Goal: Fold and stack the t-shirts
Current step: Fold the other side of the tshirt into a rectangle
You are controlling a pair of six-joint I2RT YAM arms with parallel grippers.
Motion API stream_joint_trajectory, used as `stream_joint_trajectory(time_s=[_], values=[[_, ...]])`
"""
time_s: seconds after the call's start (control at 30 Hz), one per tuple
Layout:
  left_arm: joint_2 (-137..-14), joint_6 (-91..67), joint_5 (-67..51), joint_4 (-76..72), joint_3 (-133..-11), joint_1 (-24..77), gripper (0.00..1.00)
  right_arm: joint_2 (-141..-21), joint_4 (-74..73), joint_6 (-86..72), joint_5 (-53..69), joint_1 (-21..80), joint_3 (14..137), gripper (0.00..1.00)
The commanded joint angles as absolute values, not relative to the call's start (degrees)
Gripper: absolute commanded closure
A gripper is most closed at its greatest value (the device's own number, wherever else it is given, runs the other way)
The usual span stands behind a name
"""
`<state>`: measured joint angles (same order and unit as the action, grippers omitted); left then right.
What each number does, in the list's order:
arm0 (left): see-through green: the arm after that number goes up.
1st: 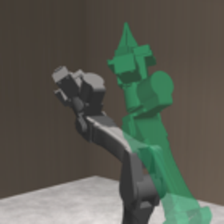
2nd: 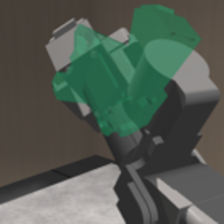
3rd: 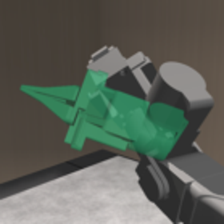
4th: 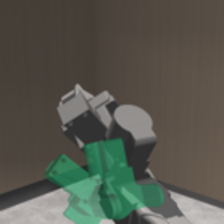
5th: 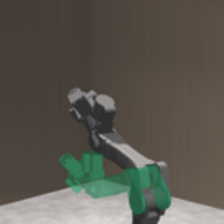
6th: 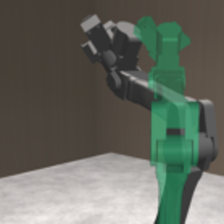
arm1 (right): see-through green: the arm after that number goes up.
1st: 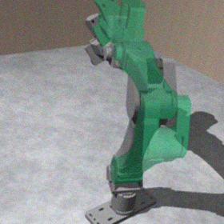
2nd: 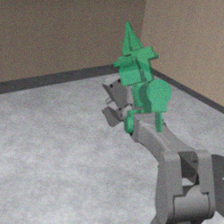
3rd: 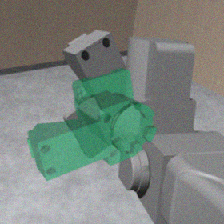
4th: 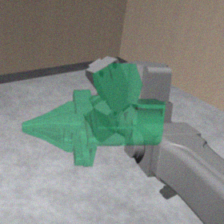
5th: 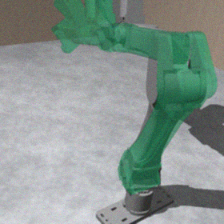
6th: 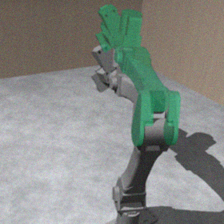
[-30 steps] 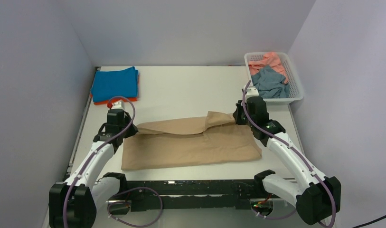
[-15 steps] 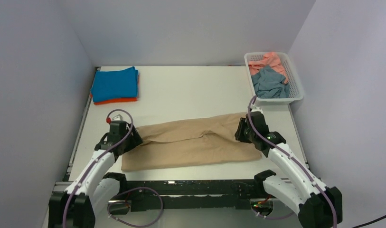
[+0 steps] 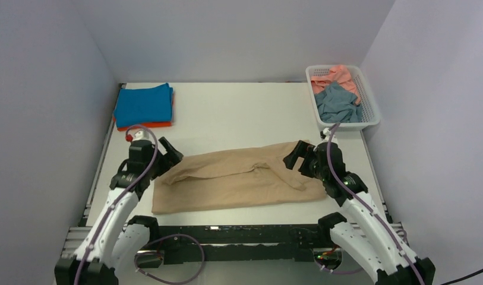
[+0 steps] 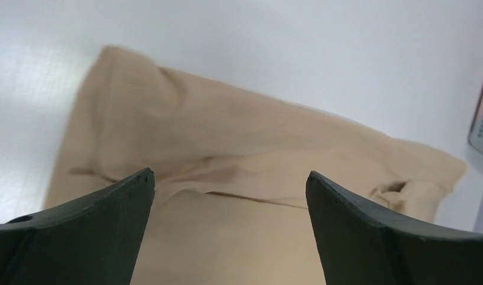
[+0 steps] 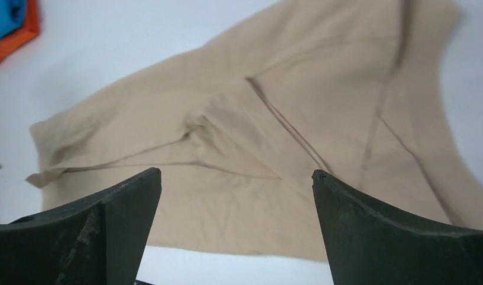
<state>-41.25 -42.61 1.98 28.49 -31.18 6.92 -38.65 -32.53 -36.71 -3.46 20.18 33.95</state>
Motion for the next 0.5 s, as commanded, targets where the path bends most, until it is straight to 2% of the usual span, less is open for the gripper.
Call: stream_joint_trajectory(time_s=[0.0, 0.13, 0.23, 0.47], values=[[-55.33, -40.57, -10.96, 16.23, -35.23, 8.55, 0.01, -49.24, -13.33, -37.80, 6.11, 20.35, 33.39, 0.00], [-70.20, -37.62, -13.32, 13.88, -39.51, 11.77, 0.01, -60.87, -8.13, -38.42, 7.93, 20.38, 34.03, 0.00], [-76.28, -37.70, -13.73, 14.69, -39.83, 12.30, 0.01, -66.09, -7.77, -38.75, 7.61, 20.41, 33.78, 0.00], [-73.38, -38.66, -2.58, 26.52, -35.77, 12.22, 0.01, -67.98, -13.00, -39.33, -1.33, 20.31, 32.22, 0.00]])
